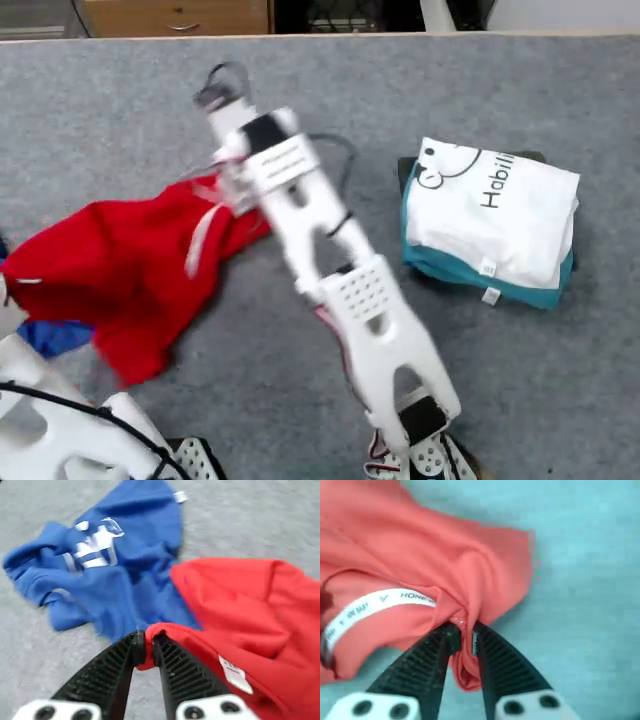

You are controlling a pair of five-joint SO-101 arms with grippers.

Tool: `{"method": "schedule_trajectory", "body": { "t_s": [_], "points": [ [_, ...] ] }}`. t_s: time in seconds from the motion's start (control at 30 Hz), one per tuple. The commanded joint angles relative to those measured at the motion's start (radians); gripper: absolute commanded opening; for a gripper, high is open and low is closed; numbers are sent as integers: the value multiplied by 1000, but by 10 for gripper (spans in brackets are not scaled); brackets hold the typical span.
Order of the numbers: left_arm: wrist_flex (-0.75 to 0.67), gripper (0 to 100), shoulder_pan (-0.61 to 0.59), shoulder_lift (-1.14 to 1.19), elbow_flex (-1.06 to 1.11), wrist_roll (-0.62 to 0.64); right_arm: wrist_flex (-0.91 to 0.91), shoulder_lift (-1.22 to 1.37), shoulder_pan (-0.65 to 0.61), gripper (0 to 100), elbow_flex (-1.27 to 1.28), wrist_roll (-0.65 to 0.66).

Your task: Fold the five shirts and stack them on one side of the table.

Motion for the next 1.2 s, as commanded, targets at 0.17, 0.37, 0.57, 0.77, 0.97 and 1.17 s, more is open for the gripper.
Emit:
{"method": "schedule_trajectory", "body": {
  "t_s": [0.17,0.37,0.57,0.77,0.97,1.17],
  "points": [
    [-15,30,252,-8,31,87,-245,70,318,14,-147,276],
    [-127,30,289,-8,136,147,-301,71,364,190,-188,158],
    [-207,30,231,-8,214,141,-57,-24,311,348,-338,95],
    [-227,30,223,-8,275,140,29,-199,265,148,-306,68],
    [-227,30,219,-15,308,141,32,-430,259,133,-53,51],
    [-227,30,217,-15,300,140,29,-855,150,190,578,-41]
  ]
}}
